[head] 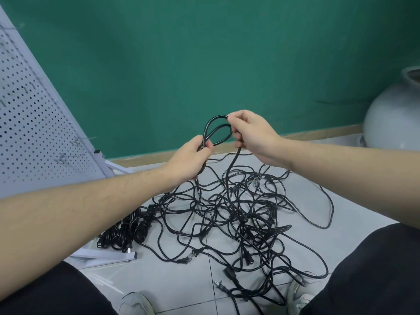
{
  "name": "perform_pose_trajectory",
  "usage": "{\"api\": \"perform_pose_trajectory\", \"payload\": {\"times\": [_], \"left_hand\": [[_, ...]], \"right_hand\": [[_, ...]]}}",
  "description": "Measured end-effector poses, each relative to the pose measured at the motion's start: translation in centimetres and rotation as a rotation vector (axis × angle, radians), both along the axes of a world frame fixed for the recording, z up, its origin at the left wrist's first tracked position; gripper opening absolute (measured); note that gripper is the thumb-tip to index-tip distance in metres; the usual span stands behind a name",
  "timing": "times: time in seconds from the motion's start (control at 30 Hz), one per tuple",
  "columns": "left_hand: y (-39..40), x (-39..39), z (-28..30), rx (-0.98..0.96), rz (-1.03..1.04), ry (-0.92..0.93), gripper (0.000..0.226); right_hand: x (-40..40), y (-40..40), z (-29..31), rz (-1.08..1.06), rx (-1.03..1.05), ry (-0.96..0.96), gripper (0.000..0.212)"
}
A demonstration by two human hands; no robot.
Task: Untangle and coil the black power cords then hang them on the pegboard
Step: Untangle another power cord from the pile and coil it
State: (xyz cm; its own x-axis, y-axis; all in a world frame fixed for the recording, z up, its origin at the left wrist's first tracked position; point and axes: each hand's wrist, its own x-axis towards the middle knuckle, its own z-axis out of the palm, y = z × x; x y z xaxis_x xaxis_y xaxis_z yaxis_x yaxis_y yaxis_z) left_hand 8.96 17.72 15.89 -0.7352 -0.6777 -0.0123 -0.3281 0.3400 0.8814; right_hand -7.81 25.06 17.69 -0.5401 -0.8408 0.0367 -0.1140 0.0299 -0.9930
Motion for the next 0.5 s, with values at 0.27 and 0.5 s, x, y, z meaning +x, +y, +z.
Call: {"api": "perform_pose_trajectory", "payload": {"times": [0.27,0.5], "left_hand": [[0.6,0.1,-0.1,0.286,-0.127,0.135,0.018],[0.7,0.5,0.2,0.421,-0.181,0.064,0.015]], "right_hand": [[-0.2,0.7,-0.2,0.005,0.124,-0.079,0.026],[1.4,0.4,0.3,0.098,0.050,-0.434,0.030]]}}
